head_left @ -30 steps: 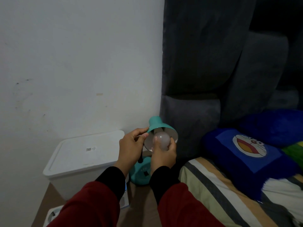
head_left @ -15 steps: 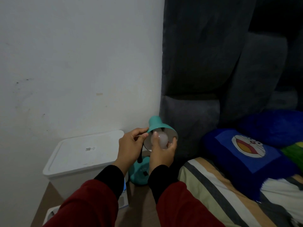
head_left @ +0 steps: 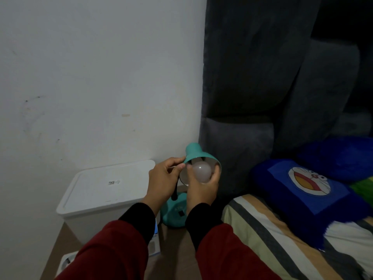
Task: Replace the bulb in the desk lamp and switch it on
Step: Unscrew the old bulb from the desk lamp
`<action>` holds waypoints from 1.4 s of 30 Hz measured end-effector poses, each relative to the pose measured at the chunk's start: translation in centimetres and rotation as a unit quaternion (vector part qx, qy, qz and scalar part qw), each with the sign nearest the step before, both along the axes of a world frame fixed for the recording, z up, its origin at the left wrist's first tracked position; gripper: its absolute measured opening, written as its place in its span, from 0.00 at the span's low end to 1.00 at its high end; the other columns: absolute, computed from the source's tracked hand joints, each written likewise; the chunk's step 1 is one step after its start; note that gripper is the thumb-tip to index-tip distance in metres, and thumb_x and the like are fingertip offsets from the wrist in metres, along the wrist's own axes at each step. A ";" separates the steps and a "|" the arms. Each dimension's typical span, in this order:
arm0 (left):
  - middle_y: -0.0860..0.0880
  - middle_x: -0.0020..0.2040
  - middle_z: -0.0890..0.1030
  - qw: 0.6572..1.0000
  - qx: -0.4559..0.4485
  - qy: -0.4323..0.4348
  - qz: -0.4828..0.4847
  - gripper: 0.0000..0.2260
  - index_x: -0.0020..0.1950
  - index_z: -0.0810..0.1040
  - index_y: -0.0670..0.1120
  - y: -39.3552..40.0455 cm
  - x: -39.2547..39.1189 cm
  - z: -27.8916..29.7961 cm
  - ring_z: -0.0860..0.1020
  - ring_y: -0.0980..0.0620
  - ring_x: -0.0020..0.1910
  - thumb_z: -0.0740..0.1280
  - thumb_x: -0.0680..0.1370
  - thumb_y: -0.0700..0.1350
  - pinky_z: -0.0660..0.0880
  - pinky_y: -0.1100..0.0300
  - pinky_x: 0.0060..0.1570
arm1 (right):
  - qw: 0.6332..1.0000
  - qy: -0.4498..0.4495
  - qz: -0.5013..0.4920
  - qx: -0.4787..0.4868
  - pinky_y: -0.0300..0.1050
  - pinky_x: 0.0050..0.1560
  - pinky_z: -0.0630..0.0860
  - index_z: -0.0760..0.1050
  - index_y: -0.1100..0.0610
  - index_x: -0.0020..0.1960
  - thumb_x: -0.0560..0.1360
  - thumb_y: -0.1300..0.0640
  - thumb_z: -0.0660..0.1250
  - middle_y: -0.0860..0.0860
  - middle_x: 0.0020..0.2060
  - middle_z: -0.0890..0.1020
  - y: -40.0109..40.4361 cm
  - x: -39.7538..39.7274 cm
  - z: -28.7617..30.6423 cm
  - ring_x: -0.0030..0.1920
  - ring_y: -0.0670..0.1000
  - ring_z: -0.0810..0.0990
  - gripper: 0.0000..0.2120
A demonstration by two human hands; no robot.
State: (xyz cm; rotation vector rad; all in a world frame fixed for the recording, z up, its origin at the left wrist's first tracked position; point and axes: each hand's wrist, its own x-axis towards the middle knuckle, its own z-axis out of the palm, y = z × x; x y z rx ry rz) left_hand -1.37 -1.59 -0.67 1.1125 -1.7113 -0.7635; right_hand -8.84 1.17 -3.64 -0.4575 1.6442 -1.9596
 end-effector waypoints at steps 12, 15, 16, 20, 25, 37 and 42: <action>0.56 0.49 0.81 1.000 -0.009 0.003 0.006 0.10 0.57 0.82 0.48 -0.3 -0.2 -0.2 0.77 0.64 0.43 0.67 0.76 0.42 0.66 0.87 0.40 | 1.000 0.020 -0.019 -0.001 0.54 0.63 0.75 0.66 0.47 0.69 0.67 0.58 0.74 0.55 0.65 0.73 -0.5 0.1 -0.8 0.64 0.56 0.75 0.33; 0.57 0.48 0.81 1.000 -0.007 -0.002 0.000 0.10 0.57 0.82 0.48 -0.3 -0.2 -0.2 0.76 0.65 0.43 0.67 0.76 0.42 0.66 0.88 0.40 | 1.000 -0.010 -0.008 -0.024 0.48 0.61 0.75 0.63 0.46 0.71 0.68 0.55 0.75 0.50 0.64 0.71 -0.2 -0.2 -0.5 0.63 0.52 0.74 0.36; 0.57 0.48 0.80 1.000 -0.007 -0.001 -0.001 0.10 0.57 0.82 0.48 -0.3 -0.2 -0.2 0.76 0.67 0.43 0.67 0.77 0.41 0.66 0.88 0.40 | 0.999 -0.021 -0.004 -0.029 0.45 0.58 0.75 0.62 0.47 0.72 0.69 0.52 0.74 0.48 0.63 0.71 -0.1 -0.3 -0.4 0.61 0.50 0.74 0.35; 0.57 0.48 0.80 1.000 -0.010 0.001 0.003 0.10 0.57 0.82 0.47 -0.2 -0.2 -0.2 0.74 0.71 0.41 0.67 0.77 0.41 0.65 0.88 0.39 | 1.000 0.017 -0.007 0.011 0.51 0.65 0.73 0.65 0.51 0.71 0.69 0.55 0.73 0.52 0.68 0.71 -0.3 -0.3 -0.5 0.65 0.54 0.74 0.33; 0.57 0.47 0.80 1.000 -0.010 0.000 0.004 0.10 0.57 0.81 0.46 -0.1 -0.3 -0.2 0.74 0.71 0.40 0.67 0.77 0.41 0.65 0.88 0.38 | 0.998 0.037 -0.005 0.055 0.55 0.64 0.74 0.66 0.54 0.71 0.66 0.59 0.74 0.54 0.69 0.68 -0.3 -0.8 -0.7 0.65 0.58 0.73 0.35; 0.57 0.46 0.80 1.000 0.000 0.002 0.007 0.09 0.56 0.82 0.47 0.1 -0.4 0.1 0.74 0.71 0.39 0.66 0.77 0.41 0.65 0.88 0.38 | 1.000 -0.007 0.019 -0.003 0.53 0.64 0.74 0.61 0.46 0.72 0.66 0.44 0.73 0.52 0.66 0.73 0.3 -0.8 -0.1 0.63 0.54 0.75 0.38; 0.57 0.47 0.80 1.000 0.004 0.002 0.009 0.10 0.56 0.82 0.47 0.2 -0.4 0.1 0.73 0.71 0.40 0.66 0.77 0.41 0.64 0.89 0.37 | 0.999 0.029 0.025 0.023 0.49 0.66 0.72 0.64 0.52 0.72 0.69 0.52 0.74 0.54 0.67 0.72 0.3 -1.5 -0.3 0.65 0.55 0.73 0.35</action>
